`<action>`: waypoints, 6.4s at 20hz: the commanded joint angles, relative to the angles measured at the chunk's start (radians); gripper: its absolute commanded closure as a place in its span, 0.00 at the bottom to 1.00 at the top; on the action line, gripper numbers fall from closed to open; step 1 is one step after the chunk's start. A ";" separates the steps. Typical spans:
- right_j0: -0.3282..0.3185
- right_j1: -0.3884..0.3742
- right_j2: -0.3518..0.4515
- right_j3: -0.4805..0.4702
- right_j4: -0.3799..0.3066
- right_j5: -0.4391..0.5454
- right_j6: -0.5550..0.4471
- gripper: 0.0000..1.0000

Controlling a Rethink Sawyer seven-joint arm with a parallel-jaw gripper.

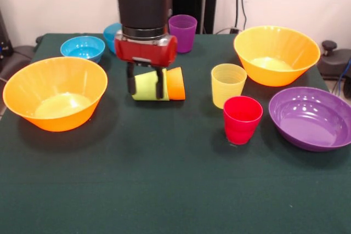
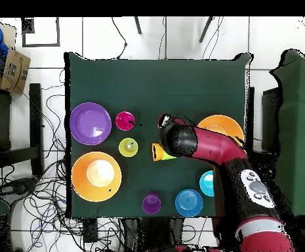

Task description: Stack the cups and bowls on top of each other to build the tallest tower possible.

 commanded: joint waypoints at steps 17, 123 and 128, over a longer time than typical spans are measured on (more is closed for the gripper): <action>0.193 0.099 -0.120 0.005 0.134 -0.128 0.333 0.00; 0.546 0.254 -0.298 -0.076 0.591 -0.186 0.491 0.00; 0.595 0.265 -0.360 -0.072 0.639 -0.201 0.519 1.00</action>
